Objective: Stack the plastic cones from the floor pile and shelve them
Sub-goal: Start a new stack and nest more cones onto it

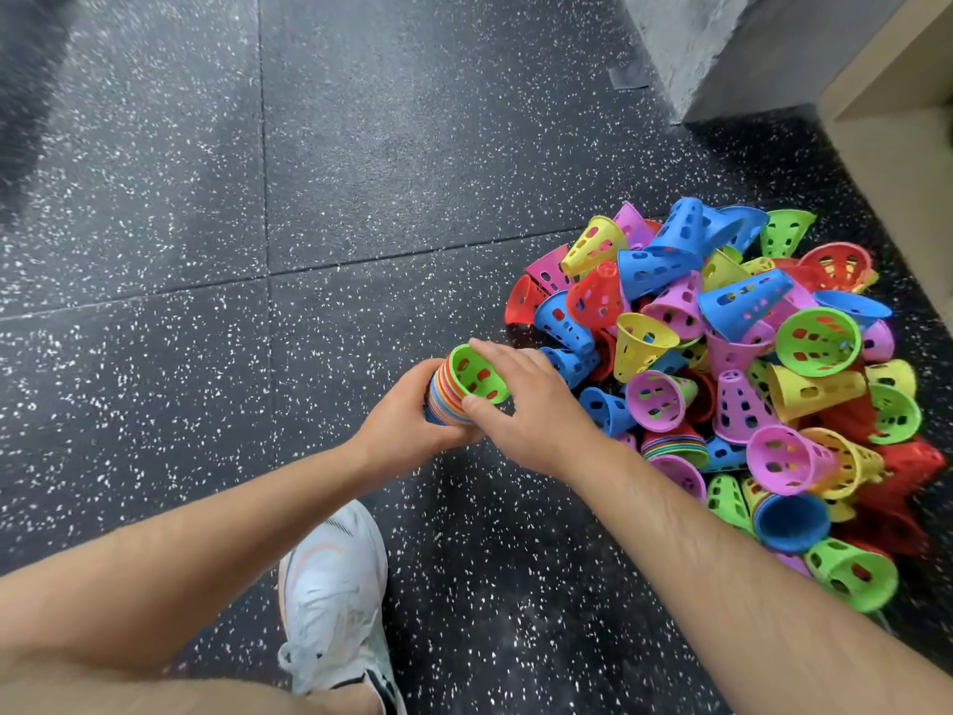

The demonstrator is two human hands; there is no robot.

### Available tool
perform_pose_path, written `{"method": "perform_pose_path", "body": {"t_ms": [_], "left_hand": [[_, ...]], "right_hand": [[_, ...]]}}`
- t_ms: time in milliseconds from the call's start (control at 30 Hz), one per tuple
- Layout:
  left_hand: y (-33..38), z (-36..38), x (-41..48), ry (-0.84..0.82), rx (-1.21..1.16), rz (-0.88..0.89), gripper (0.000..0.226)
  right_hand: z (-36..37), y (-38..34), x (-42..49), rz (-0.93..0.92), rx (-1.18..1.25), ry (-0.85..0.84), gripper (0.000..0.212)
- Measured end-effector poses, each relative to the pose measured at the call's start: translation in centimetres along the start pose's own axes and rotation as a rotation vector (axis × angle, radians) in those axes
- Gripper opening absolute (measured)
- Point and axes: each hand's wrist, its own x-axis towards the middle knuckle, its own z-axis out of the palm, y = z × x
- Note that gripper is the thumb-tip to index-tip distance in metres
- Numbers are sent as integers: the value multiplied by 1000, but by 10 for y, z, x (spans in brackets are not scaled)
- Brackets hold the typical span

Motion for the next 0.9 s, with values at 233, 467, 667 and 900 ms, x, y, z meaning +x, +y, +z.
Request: {"method": "perform_pose_path", "body": {"t_ms": [233, 467, 667, 900], "left_hand": [[-12, -9, 6, 21, 12, -41, 70], [-19, -23, 7, 32, 10, -65, 72], [-28, -29, 0, 47, 9, -96, 74], [-30, -30, -2, 37, 24, -106, 70]], "right_hand": [[-1, 11, 19, -28, 6, 141, 56], [-21, 35, 87, 25, -792, 7, 55], [-22, 43, 110, 8, -988, -13, 34], [-14, 47, 87, -73, -385, 230, 12]]}}
